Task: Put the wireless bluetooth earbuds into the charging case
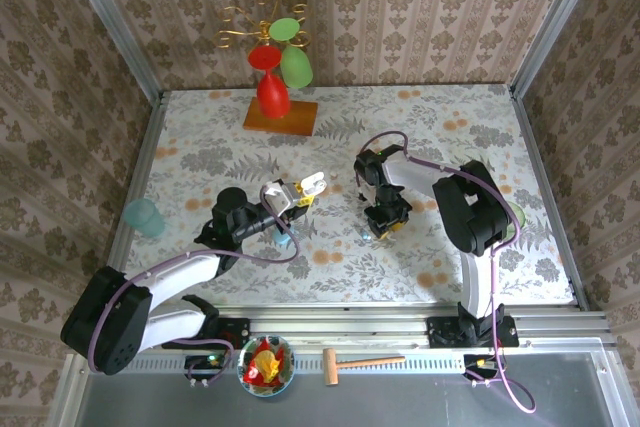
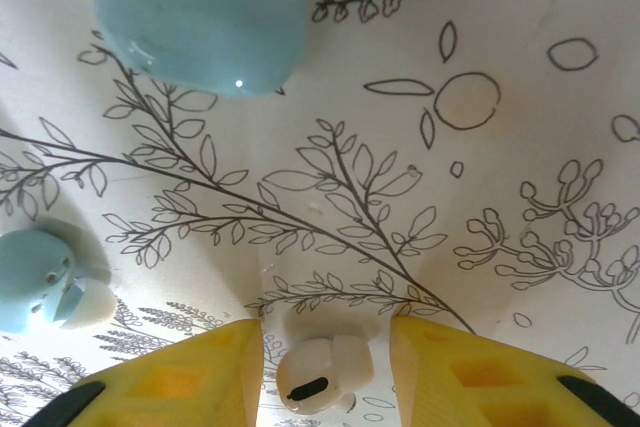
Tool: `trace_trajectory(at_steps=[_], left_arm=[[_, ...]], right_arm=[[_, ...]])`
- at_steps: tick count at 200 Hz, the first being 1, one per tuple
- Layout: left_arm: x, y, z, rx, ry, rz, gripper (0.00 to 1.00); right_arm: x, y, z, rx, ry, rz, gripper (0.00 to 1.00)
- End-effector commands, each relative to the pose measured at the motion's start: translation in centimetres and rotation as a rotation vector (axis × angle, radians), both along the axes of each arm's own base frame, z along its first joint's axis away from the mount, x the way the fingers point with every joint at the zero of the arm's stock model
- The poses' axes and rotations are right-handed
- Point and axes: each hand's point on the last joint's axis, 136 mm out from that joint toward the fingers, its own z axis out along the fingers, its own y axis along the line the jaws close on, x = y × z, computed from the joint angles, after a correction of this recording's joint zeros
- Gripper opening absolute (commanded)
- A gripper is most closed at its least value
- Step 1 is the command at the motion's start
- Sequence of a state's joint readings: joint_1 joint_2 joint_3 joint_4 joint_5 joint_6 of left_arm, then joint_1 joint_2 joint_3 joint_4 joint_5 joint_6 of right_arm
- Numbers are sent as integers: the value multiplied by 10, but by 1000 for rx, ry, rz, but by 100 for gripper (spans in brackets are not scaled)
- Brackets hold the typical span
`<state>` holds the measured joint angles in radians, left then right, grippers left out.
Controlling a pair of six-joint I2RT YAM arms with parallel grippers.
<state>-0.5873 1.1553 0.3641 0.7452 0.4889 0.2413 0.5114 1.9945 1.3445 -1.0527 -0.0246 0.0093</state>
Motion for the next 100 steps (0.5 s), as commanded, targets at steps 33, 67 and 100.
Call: trace_trajectory(at_steps=[33,67,100], left_arm=[[0,2,15,-11,-57,-3,4],[1,1,14,-7,-58,-3,4],[1,1,13,-6,-56,-4,4]], right_arm=[[-22,-12,-3,-41,68,13,33],[-26,-13,-1,-39,75,11,36],[-29,-11,1,-22,72,8,38]])
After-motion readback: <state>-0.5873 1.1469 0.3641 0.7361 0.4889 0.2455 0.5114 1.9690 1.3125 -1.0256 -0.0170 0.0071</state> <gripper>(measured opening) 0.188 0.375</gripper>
